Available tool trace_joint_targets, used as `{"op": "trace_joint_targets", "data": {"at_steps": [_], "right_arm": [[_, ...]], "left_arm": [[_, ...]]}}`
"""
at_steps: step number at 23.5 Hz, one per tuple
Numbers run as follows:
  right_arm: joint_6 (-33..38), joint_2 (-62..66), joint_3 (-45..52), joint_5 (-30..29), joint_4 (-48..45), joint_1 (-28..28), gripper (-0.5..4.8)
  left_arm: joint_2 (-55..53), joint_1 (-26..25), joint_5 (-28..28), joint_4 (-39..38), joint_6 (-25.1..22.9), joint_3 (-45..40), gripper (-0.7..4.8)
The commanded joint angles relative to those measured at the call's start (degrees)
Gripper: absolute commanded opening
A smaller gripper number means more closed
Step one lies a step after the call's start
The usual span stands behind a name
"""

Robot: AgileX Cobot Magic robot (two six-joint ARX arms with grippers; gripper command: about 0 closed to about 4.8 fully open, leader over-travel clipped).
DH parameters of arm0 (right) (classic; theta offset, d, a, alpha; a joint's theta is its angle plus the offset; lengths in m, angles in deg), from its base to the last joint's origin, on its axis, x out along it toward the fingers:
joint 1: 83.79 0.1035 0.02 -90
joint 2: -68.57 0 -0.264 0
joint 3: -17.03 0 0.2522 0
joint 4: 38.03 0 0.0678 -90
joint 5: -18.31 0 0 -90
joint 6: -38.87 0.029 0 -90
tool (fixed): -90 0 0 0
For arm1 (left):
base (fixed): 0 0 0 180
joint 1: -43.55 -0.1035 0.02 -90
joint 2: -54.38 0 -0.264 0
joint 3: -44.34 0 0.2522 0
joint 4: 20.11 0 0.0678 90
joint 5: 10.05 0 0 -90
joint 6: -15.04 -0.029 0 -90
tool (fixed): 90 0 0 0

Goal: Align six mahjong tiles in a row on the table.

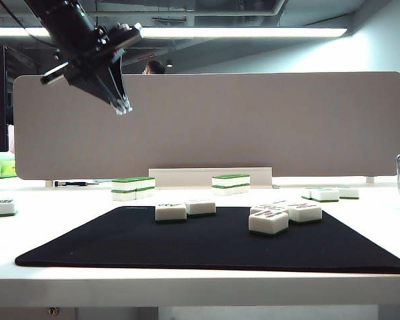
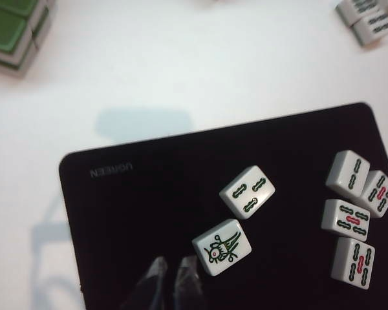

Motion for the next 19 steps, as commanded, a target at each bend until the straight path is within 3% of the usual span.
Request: {"op": "trace_joint_targets", "data": {"at_steps": [1, 12, 13, 17, 19], "right_arm": [[-0.13, -0.68, -0.17, -0.07, -0.61, 0.09, -0.01], [-0.13, -0.68, -0.13, -0.07, -0.59, 0.09, -0.01], [-0.13, -0.68, -0.13, -0.07, -0.61, 0.09, -0.01], [-0.13, -0.68, -0.13, -0.04, -0.66, 0.09, -0.01], [-0.13, -0.68, -0.13, -0.04, -0.66, 0.09, -0.01]], "left_arm": [[-2.40, 0.11, -0.02, -2.56, 0.04, 2.29, 0.28], [-10.54, 6.75, -0.09, -2.97, 2.64, 2.86, 0.31], [-11.67, 8.17, -0.24, -2.97, 2.62, 2.86, 0.48], [-13.05, 10.49, -4.07, -3.76, 4.74, 2.82, 2.36], [-13.25, 10.99, -5.73, -4.20, 6.78, 2.82, 2.86]]}}
